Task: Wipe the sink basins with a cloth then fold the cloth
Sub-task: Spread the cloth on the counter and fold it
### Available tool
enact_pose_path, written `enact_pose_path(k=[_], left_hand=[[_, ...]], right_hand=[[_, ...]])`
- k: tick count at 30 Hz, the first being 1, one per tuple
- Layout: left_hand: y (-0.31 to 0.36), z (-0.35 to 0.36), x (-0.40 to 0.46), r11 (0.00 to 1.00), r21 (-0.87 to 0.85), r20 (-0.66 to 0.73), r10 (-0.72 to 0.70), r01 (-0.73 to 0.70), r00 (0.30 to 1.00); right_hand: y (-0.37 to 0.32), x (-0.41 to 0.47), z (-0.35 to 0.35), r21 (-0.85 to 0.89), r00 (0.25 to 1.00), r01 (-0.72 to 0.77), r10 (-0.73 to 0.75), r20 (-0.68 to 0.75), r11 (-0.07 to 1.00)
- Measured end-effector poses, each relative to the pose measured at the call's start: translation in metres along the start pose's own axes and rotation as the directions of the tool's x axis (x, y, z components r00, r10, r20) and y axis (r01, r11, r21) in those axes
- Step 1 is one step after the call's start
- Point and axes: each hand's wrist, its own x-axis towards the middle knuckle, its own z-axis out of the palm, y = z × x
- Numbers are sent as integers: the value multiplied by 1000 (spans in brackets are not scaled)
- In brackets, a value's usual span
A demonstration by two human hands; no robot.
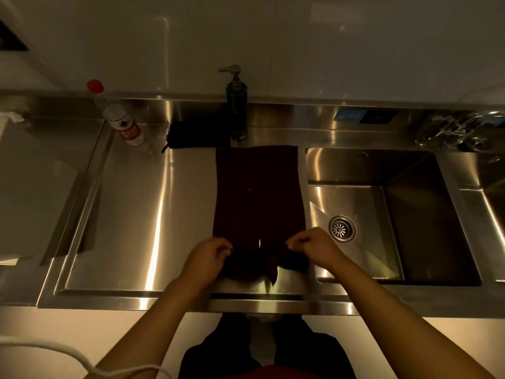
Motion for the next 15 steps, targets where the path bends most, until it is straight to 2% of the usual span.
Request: enact_pose_path(k=[2,4,6,9,15], left_hand=[[7,-11,20,999,49,-183,27,-19,983],[12,-16,34,996,82,-249,62,-42,967],[17,-13,40,987,121,-151,120,-102,981],[22,6,38,948,235,43,209,-213,977],[34,33,50,925,291,54,237,-242,970]], right_hand=[[-10,15,-3,35,977,6,1,-213,999],[-14,26,-2,6,943,-8,10,-332,1000],[-12,34,2,-14,936,-19,13,-350,1000],[-6,39,9,-24,962,-13,6,-274,1000],[6,43,18,-238,945,100,-167,-281,966]])
